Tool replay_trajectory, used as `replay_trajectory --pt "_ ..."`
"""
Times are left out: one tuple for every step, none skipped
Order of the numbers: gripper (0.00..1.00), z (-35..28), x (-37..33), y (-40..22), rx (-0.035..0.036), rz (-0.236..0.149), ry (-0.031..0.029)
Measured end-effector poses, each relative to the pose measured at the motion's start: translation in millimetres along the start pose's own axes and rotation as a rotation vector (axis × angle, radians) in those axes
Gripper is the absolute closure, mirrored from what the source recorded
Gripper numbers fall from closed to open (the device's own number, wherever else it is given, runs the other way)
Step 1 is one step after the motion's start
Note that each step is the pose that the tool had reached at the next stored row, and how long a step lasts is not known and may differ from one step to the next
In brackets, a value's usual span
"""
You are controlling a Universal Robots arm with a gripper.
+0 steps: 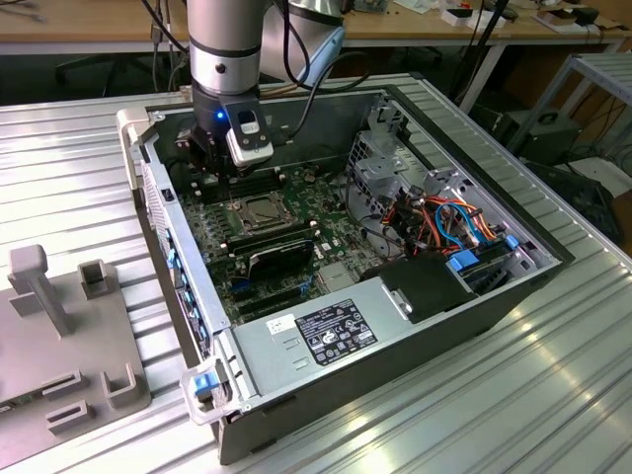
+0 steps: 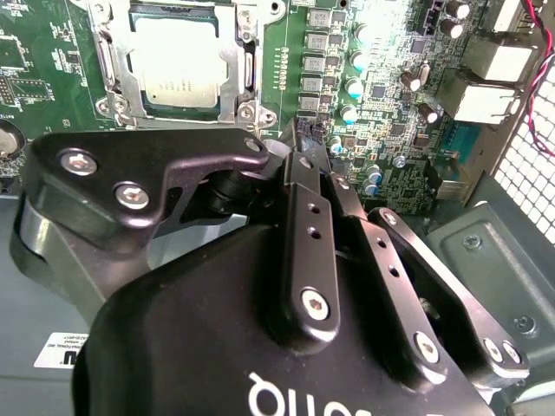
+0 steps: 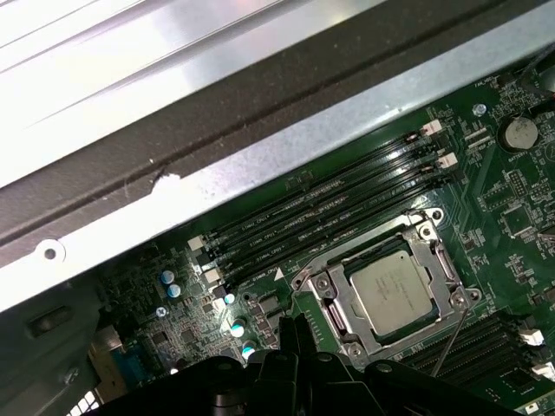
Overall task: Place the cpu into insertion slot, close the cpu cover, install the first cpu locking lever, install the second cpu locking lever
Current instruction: 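Install the first cpu locking lever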
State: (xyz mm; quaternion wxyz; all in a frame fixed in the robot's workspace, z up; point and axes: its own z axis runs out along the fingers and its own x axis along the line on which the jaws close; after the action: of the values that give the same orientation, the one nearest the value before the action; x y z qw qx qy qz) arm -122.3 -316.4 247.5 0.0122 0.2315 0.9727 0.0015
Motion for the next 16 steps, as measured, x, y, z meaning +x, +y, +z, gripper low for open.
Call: replay_trajectory --pt "0.89 0.0 0.1 0.0 0.0 0.0 0.0" --pt "0.89 0.0 0.1 0.0 0.0 0.0 0.0" --pt "0.89 0.0 0.1 0.0 0.0 0.0 0.0001" --pt "0.89 0.0 0.1 0.0 0.0 0.0 0.0" --pt "0.89 0.0 0.2 0.0 0.0 0.0 0.0" --pt "0.89 0.0 0.2 0.0 0.0 0.0 0.0" --pt "0.89 0.0 0.2 0.0 0.0 0.0 0.0" --pt "0.89 0.0 0.2 0.0 0.0 0.0 0.0" --pt "0.89 0.0 0.3 0.0 -0.0001 0.0 0.0" --pt "0.89 0.0 0.3 0.0 -0.0001 0.0 0.0001" --pt "0.89 0.0 0.4 0.0 0.0 -0.001 0.0" --pt "0.89 0.0 0.4 0.0 -0.0001 -0.002 0.0" --pt "0.89 0.0 0.6 -0.1 0.0 -0.003 0.0002" --pt "0.89 0.0 1.1 -0.3 -0.0002 -0.008 0.0003" --pt "0.89 0.0 1.8 -0.7 -0.0003 -0.013 0.0003" --pt "0.89 0.0 2.4 -1.0 -0.0004 -0.019 0.0005"
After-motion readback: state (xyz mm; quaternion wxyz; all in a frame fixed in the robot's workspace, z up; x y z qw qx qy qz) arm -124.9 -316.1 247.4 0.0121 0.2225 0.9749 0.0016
